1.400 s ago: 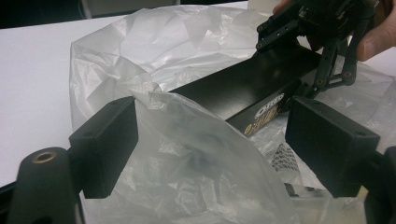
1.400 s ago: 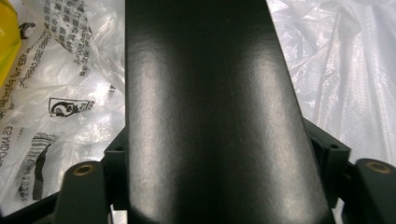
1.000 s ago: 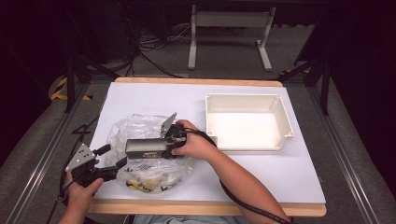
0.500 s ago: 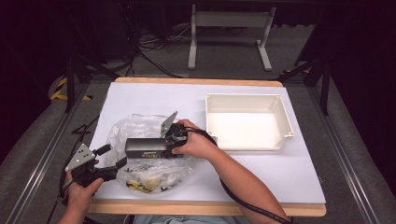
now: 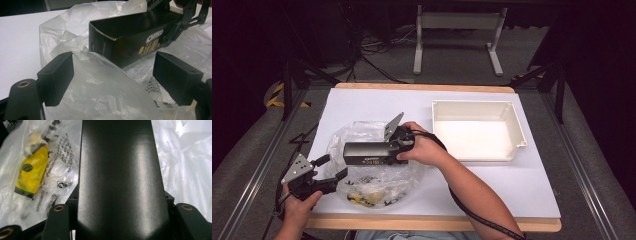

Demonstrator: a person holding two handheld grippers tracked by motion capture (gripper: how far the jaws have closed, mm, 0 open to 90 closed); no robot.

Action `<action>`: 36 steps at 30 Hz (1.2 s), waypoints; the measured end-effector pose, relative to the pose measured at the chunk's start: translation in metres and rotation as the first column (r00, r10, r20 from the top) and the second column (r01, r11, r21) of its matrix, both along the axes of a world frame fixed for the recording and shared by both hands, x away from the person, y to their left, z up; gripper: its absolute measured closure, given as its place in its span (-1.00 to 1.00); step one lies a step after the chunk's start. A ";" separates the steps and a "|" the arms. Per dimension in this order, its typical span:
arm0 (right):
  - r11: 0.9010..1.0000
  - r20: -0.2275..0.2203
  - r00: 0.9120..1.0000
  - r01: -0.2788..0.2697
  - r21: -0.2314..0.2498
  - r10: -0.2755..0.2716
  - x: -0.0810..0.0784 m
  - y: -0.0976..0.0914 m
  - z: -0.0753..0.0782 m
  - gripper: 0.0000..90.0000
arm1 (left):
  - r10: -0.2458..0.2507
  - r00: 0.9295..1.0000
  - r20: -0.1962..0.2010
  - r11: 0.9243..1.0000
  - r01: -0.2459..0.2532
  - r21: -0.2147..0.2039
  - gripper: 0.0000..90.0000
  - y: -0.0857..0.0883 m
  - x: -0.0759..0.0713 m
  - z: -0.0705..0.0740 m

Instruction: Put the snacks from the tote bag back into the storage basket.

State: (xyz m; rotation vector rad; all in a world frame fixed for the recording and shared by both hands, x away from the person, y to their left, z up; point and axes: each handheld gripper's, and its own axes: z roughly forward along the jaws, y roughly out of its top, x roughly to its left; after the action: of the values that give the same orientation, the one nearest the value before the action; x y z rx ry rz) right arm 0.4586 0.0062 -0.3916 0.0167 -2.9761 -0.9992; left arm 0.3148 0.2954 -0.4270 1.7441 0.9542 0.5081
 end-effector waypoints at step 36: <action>0.999 0.062 0.997 -0.040 0.007 0.040 -0.012 -0.013 0.081 -0.05 | 0.003 1.000 -0.008 1.000 -0.003 -0.001 -0.60 0.001 0.000 0.000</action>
State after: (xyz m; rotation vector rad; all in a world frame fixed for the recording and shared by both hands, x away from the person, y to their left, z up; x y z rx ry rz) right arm 0.4468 -0.0063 -0.3107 0.1089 -3.0143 -1.0249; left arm 0.3147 0.2964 -0.4271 1.7452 0.9626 0.5030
